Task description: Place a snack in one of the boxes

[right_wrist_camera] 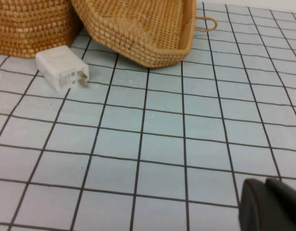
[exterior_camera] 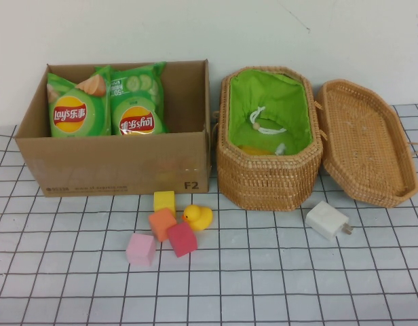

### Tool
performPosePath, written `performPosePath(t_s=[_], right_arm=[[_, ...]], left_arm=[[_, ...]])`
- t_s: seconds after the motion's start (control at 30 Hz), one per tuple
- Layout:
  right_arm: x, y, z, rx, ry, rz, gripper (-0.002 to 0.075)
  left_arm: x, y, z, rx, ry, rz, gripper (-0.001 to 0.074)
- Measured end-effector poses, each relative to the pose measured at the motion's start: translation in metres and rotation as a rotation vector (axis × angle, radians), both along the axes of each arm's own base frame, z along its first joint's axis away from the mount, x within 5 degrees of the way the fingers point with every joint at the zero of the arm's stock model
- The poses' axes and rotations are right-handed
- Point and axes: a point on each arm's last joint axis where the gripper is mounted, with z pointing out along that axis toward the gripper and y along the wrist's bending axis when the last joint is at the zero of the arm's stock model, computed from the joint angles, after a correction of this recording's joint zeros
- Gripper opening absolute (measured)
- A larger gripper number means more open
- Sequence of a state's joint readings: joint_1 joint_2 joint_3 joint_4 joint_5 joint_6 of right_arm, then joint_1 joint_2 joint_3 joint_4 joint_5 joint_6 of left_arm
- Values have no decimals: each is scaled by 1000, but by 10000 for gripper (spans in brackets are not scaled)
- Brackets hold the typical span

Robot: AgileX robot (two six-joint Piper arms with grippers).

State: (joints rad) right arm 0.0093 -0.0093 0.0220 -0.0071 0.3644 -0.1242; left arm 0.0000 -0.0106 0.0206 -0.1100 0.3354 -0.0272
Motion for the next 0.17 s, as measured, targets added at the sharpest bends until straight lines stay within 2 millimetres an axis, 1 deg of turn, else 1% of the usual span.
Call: performPosePath(t_s=[0.17], right_arm=[[0,0,0,0,0,0,-1]], left_arm=[[0,0,0,0,0,0,-1]])
